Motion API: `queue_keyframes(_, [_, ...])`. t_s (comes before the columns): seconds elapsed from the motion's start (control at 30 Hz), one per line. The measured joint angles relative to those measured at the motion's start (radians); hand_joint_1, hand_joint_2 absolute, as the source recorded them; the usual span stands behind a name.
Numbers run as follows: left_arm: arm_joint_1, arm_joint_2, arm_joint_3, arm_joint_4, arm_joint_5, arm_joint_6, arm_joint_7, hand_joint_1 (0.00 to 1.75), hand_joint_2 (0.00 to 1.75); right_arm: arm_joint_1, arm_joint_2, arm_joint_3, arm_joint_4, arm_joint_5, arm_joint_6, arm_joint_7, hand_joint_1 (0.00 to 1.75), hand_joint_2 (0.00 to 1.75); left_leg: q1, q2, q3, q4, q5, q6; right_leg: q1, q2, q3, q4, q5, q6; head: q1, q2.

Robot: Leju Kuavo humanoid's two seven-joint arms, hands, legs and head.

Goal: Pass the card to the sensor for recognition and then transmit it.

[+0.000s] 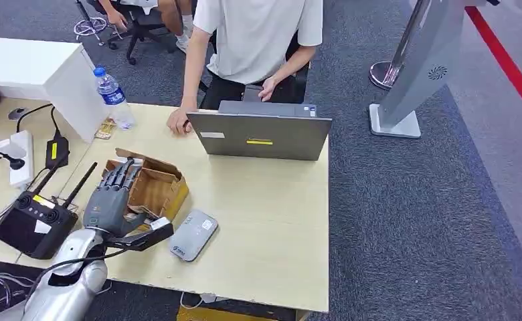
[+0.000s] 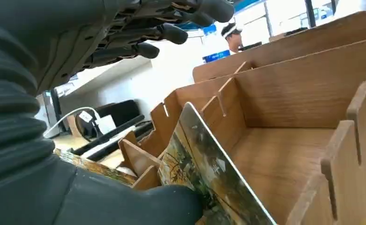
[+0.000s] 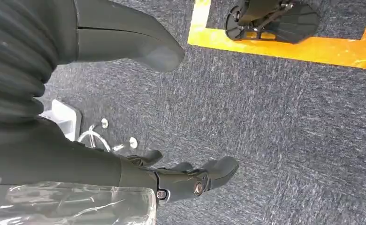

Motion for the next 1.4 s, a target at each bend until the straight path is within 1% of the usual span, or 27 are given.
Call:
queue_keyframes(0.17, [0.005, 0.005, -0.014, 0.000, 0.022, -0.029, 0.000, 1.75, 1.75, 0.001, 0.000, 0.000, 0.000, 0.000, 0.000, -0.004, 0.00, 1.75, 0.000, 0.000, 0.000, 0.000, 0.000, 0.000, 0.000, 0.000, 0.000, 0.000, 0.000, 0.000, 0.000, 0.000])
queue_keyframes(0.47, [0.014, 0.015, -0.024, 0.000, 0.045, -0.035, -0.004, 1.75, 1.75, 0.001, 0.000, 0.000, 0.000, 0.000, 0.000, -0.004, 0.00, 1.75, 0.000, 0.000, 0.000, 0.000, 0.000, 0.000, 0.000, 0.000, 0.000, 0.000, 0.000, 0.000, 0.000, 0.000])
queue_keyframes(0.57, [0.015, 0.018, -0.028, 0.000, 0.055, -0.035, -0.015, 1.75, 1.75, 0.001, 0.000, 0.000, 0.000, 0.001, 0.000, -0.004, 0.00, 1.75, 0.000, 0.000, 0.000, 0.000, 0.000, 0.000, 0.000, 0.000, 0.000, 0.000, 0.000, 0.000, 0.000, 0.000])
queue_keyframes(0.63, [0.016, 0.021, -0.028, -0.001, 0.061, -0.028, -0.023, 1.75, 1.75, 0.001, 0.000, 0.000, 0.000, 0.001, 0.000, -0.004, 0.00, 1.75, 0.000, 0.000, 0.000, 0.000, 0.000, 0.000, 0.000, 0.000, 0.000, 0.000, 0.000, 0.000, 0.000, 0.000])
queue_keyframes(0.77, [0.022, 0.018, -0.028, -0.015, 0.065, 0.010, -0.031, 1.75, 1.75, 0.001, 0.000, 0.000, 0.000, 0.001, 0.000, -0.005, 0.00, 1.75, 0.000, 0.000, 0.000, 0.000, 0.000, 0.000, 0.000, 0.000, 0.000, 0.000, 0.000, 0.000, 0.000, 0.000])
queue_keyframes(0.87, [0.030, 0.016, -0.028, -0.034, 0.066, 0.019, -0.031, 1.75, 1.75, 0.001, 0.000, 0.000, 0.000, 0.001, -0.001, -0.006, 0.00, 1.75, 0.000, 0.000, 0.000, 0.000, 0.000, 0.000, 0.000, 0.000, 0.000, 0.000, 0.000, 0.000, 0.000, 0.000])
queue_keyframes(0.97, [0.036, 0.016, -0.028, -0.061, 0.066, 0.034, -0.031, 1.75, 1.75, 0.002, 0.000, -0.001, 0.000, 0.000, -0.001, -0.006, 0.00, 1.75, 0.000, 0.000, 0.000, 0.000, 0.000, 0.000, 0.000, 0.000, 0.000, 0.000, 0.000, 0.000, 0.000, 0.000])
queue_keyframes(1.1, [0.046, 0.016, -0.028, -0.099, 0.066, 0.035, -0.031, 1.75, 1.75, 0.003, 0.000, -0.005, 0.000, 0.000, -0.001, -0.007, 0.00, 1.75, 0.000, 0.000, 0.000, 0.000, 0.000, 0.000, 0.000, 0.000, 0.000, 0.000, 0.000, 0.000, 0.000, 0.000])
queue_keyframes(1.17, [0.053, 0.017, -0.028, -0.113, 0.066, 0.053, -0.037, 1.75, 1.75, 0.003, 0.000, -0.009, 0.000, 0.000, -0.002, -0.009, 0.00, 1.75, 0.000, 0.000, 0.000, 0.000, 0.000, 0.000, 0.000, 0.000, 0.000, 0.000, 0.000, 0.000, 0.000, 0.000])
queue_keyframes(1.27, [0.076, 0.017, -0.028, -0.187, 0.066, 0.116, -0.064, 1.75, 1.75, 0.007, 0.000, -0.016, 0.000, -0.002, -0.003, -0.015, 0.00, 1.75, 0.000, 0.000, 0.000, 0.000, 0.000, 0.000, 0.000, 0.000, 0.000, 0.000, 0.000, 0.000, 0.000, 0.000])
queue_keyframes(1.33, [0.089, 0.020, -0.028, -0.256, 0.068, 0.146, -0.075, 1.75, 1.75, 0.010, 0.000, -0.021, 0.000, -0.008, -0.005, -0.021, 0.00, 1.75, 0.000, 0.000, 0.000, 0.000, 0.000, 0.000, 0.000, 0.000, 0.000, 0.000, 0.000, 0.000, 0.000, 0.000])
queue_keyframes(1.4, [0.095, 0.024, -0.028, -0.320, 0.073, 0.161, -0.084, 1.75, 1.75, 0.012, 0.000, -0.026, 0.000, -0.012, -0.006, -0.025, 0.00, 1.75, 0.000, 0.000, 0.000, 0.000, 0.000, 0.000, 0.000, 0.000, 0.000, 0.000, 0.000, 0.000, 0.000, 0.000])
